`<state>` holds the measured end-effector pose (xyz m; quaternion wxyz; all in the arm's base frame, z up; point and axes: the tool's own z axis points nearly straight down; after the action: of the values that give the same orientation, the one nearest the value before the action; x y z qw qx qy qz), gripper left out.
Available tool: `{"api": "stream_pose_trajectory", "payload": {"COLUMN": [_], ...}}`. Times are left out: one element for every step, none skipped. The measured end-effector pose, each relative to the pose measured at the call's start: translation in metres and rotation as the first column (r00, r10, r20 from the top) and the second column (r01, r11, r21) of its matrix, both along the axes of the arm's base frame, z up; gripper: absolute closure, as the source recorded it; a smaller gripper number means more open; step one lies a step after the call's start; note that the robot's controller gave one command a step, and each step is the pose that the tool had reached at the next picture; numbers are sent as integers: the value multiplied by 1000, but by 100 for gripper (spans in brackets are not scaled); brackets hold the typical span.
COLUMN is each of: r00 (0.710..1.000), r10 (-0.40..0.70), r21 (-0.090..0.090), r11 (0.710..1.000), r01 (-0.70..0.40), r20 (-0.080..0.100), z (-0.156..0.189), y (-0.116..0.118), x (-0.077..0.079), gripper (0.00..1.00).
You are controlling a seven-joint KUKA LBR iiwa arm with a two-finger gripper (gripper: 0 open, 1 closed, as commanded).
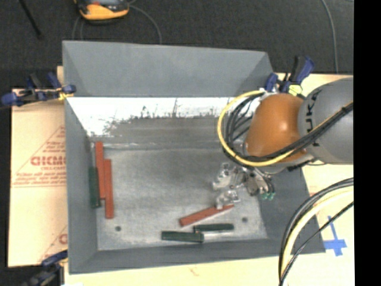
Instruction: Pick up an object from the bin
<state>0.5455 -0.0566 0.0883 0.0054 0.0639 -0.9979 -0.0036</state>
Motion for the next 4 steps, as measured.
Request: {"api": "stream_pose_trajectory", "payload": {"r00": [999, 1000, 999, 1000], "r10": [-2, 0, -2, 0], "r21": [0, 0, 0, 0], "r11": [1000, 1000, 1000, 1000], "r01": [2, 0, 2, 0], "r20": [45, -1, 45, 1], "z": [3, 0, 3, 0], "y": [1, 0, 1, 0], "x": [9, 0, 9, 0], "gripper": [0, 100, 0, 100]}}
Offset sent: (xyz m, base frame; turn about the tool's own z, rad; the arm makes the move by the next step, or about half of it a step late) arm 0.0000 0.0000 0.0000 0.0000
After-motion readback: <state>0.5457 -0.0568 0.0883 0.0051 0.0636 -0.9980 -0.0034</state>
